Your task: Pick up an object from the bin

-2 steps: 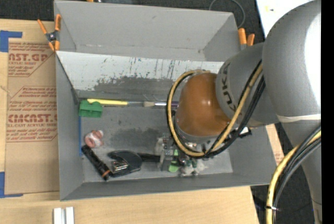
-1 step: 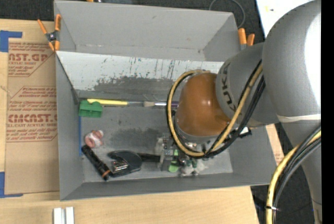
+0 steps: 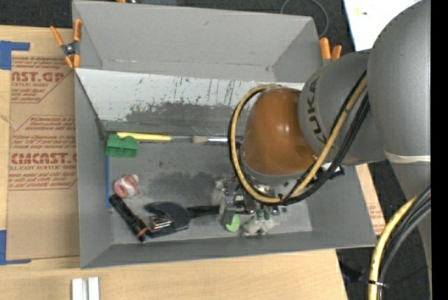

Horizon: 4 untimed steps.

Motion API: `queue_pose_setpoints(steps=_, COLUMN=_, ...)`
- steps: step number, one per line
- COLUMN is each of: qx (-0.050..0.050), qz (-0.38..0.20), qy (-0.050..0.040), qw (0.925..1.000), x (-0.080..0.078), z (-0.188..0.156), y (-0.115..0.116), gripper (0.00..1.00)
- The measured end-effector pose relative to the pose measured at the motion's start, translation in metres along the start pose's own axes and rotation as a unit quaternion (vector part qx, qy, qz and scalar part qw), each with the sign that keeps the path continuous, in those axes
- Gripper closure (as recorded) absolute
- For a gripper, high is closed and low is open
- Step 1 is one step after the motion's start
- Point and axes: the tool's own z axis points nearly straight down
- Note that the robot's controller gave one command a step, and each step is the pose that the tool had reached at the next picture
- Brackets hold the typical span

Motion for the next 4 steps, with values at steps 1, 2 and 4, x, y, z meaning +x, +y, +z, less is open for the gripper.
queue_pose_setpoints(steps=1, qx=0.000, qz=-0.057, qy=-0.0033, qw=0.9984, x=-0.017, z=-0.006, y=0.031, gripper=1.00)
queue_pose_setpoints(steps=2, qx=0.000, qz=-0.038, qy=-0.0006, qw=0.9993, x=-0.005, z=-0.067, y=0.028, gripper=1.00)
queue_pose_setpoints(steps=4, qx=0.000, qz=-0.123, qy=-0.0020, qw=0.9924, x=-0.010, z=-0.136, y=0.028, gripper=1.00)
